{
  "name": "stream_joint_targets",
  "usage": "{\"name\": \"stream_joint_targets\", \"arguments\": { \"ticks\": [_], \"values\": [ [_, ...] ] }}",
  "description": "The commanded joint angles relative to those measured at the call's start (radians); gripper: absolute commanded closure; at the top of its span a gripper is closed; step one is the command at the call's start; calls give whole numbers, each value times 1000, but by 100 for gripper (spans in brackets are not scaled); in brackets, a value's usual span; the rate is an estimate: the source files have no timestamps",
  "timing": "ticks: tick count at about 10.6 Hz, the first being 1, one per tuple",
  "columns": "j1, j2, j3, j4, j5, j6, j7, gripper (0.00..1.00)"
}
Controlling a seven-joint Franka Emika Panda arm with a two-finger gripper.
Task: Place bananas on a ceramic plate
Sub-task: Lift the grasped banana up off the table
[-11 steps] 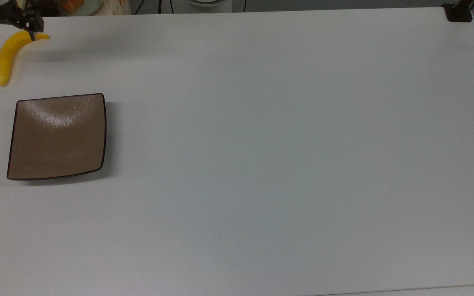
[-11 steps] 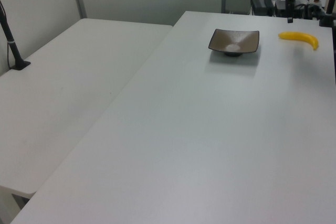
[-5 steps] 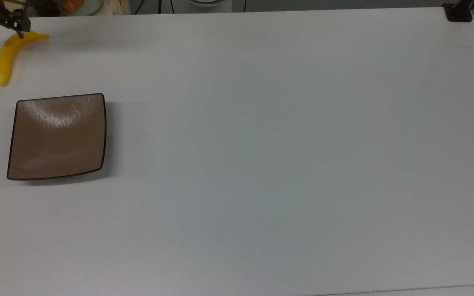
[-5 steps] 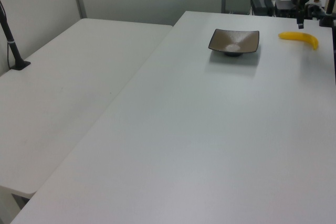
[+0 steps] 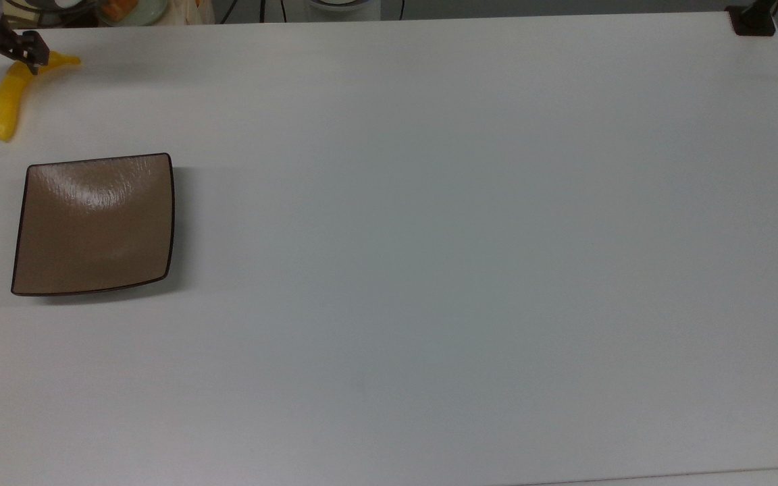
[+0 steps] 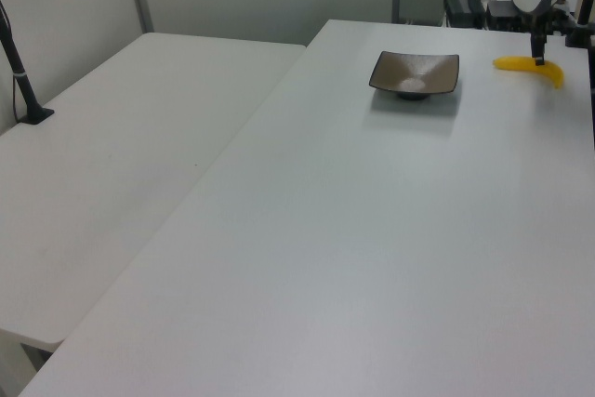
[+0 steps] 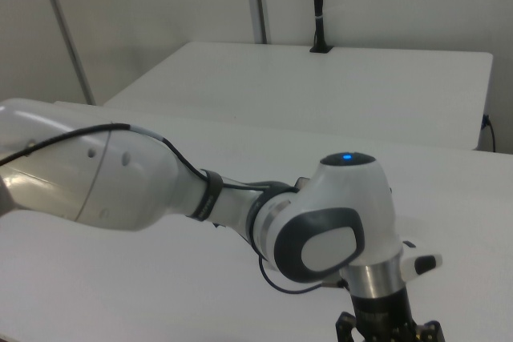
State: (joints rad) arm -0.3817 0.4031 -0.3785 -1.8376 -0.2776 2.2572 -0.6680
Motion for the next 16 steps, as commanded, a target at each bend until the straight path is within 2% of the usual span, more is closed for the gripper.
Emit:
{"name": "stream_joint_targets", "arguments": {
  "ticks": [1, 3, 5, 8, 10, 14, 16],
  "values": [
    [-5, 28, 6, -8, -3, 42, 2, 12],
    [-5, 40, 7, -9, -2, 47, 17, 35],
    [-5, 48, 9, -8, 8, 47, 19, 70],
    [-3, 46, 10, 1, 18, 33, 56, 77],
    [3, 42, 15, 8, 21, 32, 64, 77],
    [12, 30, 38, 87, 112, -37, 62, 77],
    [12, 29, 65, 123, 196, -64, 94, 77]
  ]
}}
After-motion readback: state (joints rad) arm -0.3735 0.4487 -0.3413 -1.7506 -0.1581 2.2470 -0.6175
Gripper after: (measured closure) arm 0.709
